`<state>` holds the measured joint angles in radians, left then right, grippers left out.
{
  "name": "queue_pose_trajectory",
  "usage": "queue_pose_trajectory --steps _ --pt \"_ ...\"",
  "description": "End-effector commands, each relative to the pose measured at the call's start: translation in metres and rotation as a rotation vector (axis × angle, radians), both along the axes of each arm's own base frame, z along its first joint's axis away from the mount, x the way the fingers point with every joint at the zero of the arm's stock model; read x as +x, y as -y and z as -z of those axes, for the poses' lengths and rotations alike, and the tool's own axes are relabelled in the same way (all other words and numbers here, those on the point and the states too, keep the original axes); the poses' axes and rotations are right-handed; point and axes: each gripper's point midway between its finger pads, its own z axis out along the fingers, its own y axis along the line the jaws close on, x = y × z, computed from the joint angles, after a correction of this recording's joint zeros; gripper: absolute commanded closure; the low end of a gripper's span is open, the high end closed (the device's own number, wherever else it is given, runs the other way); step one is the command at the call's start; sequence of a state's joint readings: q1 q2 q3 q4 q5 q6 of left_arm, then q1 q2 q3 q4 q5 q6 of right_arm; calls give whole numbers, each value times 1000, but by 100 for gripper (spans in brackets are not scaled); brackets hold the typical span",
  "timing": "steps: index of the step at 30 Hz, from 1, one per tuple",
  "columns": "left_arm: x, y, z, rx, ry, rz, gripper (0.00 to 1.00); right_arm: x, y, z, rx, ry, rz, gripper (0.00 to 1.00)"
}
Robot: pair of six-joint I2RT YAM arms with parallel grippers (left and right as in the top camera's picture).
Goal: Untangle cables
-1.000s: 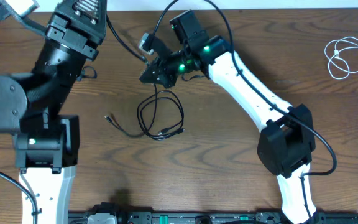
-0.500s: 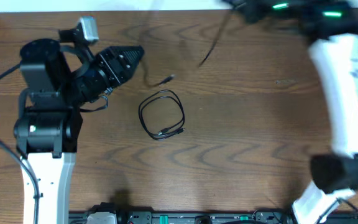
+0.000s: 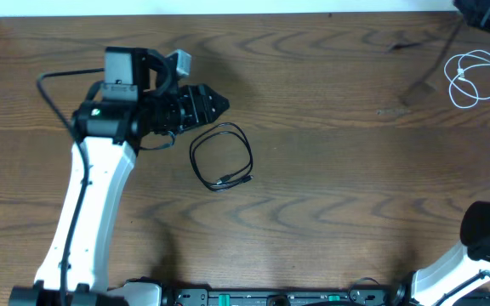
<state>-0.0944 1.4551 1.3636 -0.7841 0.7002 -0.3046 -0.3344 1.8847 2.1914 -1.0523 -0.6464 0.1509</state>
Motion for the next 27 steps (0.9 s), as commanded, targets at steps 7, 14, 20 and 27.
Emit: queue_pose_trajectory --steps 7,14,20,27 --pt "2 -3 40 168 -45 18 38 -19 133 71 -234 -260 413 80" --pt "0 -14 59 388 -35 -6 37 -16 111 86 -108 -288 311 1" --pt "-1 -42 92 591 -118 -64 37 -23 87 93 -84 -350 261 1" --pt "-2 -64 143 737 -281 -98 37 -30 78 103 -138 -419 268 1"
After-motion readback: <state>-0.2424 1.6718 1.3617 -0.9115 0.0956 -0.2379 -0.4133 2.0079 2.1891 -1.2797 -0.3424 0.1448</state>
